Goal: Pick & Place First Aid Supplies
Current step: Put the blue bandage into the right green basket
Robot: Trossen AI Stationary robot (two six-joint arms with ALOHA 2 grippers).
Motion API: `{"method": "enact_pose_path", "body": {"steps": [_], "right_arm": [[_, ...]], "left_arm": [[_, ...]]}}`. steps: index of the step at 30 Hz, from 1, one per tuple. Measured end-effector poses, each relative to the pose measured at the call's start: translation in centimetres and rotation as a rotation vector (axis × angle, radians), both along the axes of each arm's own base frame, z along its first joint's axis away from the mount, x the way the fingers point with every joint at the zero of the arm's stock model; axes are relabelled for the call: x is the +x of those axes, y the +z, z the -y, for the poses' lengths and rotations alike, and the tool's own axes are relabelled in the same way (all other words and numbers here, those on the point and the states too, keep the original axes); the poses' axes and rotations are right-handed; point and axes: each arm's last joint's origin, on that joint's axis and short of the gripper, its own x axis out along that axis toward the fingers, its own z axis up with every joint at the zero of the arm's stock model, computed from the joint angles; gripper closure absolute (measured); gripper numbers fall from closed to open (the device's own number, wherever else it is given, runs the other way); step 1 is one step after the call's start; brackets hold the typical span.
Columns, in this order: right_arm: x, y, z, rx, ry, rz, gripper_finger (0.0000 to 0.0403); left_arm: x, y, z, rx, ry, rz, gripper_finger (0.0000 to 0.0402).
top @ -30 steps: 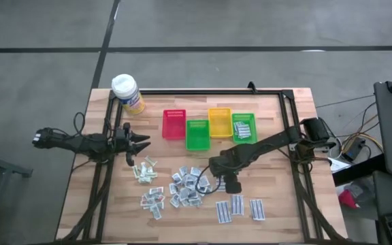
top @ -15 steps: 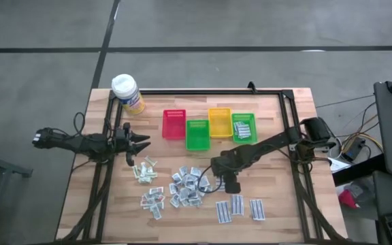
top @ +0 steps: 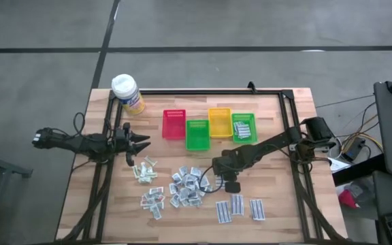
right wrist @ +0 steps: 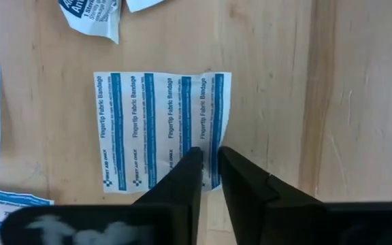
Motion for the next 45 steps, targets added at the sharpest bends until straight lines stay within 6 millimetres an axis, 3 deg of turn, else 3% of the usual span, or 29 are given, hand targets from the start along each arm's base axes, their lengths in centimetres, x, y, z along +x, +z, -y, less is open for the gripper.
{"method": "enact_pose_path", "body": {"steps": [9, 17, 27, 35, 40, 45], "right_arm": [[0.0, -0.1, 0.0, -0.002, -0.007, -0.002, 0.0392], [-0.6, 1.3, 0.2, 0.017, -0.087, 0.009, 0.0395], [-1.6, 6.6, 0.9, -0.038, -0.203, 0.192, 0.0394], [-3.1, 11.7, 2.4, -0.211, -0.313, 0.329, 0.0394], [-4.8, 13.4, 3.4, -0.353, -0.444, 0.343, 0.0394], [-6.8, 13.9, 4.9, -0.482, -0.614, 0.288, 0.0394]], "left_arm": [[0.0, 0.0, 0.0, 0.0, 0.0, 0.0, 0.0271], [0.0, 0.0, 0.0, 0.0, 0.0, 0.0, 0.0271], [0.0, 0.0, 0.0, 0.0, 0.0, 0.0, 0.0271], [0.0, 0.0, 0.0, 0.0, 0.0, 0.0, 0.0271], [0.0, 0.0, 0.0, 0.0, 0.0, 0.001, 0.0271], [0.0, 0.0, 0.0, 0.0, 0.0, 0.003, 0.0271]]}}
